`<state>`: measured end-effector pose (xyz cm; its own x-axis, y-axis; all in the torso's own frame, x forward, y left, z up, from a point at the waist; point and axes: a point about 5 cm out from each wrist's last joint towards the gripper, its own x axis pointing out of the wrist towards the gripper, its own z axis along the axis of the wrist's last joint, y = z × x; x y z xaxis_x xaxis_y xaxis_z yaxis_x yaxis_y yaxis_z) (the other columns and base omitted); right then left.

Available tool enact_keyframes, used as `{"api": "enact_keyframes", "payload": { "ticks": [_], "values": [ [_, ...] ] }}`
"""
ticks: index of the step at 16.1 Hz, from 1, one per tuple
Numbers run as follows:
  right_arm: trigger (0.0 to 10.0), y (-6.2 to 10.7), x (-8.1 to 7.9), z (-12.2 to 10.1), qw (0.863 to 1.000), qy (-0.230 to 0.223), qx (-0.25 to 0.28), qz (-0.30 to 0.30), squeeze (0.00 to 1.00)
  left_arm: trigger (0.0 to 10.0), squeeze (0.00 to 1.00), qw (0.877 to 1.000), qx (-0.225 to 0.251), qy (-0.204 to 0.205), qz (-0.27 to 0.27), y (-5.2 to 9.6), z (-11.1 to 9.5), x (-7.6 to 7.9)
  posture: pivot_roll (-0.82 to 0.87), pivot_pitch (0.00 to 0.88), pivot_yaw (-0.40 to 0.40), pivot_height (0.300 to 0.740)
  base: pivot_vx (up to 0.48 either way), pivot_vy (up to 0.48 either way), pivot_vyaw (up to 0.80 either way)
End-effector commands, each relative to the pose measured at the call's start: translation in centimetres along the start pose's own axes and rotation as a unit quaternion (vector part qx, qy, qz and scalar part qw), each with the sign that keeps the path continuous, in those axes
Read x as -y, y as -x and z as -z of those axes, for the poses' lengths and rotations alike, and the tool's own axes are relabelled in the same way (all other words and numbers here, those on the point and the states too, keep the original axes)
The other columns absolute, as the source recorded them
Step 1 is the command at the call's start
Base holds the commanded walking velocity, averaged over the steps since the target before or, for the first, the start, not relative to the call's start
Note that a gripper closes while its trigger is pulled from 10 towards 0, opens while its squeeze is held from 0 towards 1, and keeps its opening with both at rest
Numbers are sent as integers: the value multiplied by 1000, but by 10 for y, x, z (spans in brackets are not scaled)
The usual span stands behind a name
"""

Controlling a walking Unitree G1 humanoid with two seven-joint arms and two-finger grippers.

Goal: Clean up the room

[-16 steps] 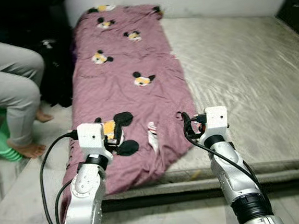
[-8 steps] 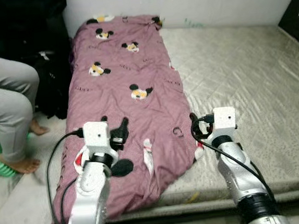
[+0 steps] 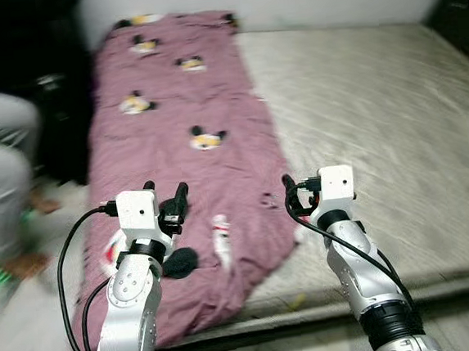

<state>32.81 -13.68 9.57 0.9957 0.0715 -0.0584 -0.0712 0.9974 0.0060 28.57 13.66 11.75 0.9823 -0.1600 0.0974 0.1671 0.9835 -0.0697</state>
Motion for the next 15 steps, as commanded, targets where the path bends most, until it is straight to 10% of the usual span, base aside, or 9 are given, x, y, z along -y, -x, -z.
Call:
{"api": "enact_keyframes", "payload": {
  "ticks": [1, 11, 15],
  "values": [
    [10000, 1, 3, 2, 1000, -2, -8, 4, 0, 10000, 0, 1000, -5, -4, 2, 0, 1, 1, -17, 126, -75, 740, 0, 0, 0],
    [10000, -1, -2, 4, 1000, 13, -18, -22, 0, 10000, 0, 999, 3, -23, -25, 1, -5, -6, -15, 132, -74, 740, 0, 0, 376],
    [10000, 0, 12, 8, 999, 11, -31, -1, 0, 10000, 0, 997, -5, -43, -57, 28, -13, -27, 20, 150, -61, 740, 0, 0, 123]
  ]
}}
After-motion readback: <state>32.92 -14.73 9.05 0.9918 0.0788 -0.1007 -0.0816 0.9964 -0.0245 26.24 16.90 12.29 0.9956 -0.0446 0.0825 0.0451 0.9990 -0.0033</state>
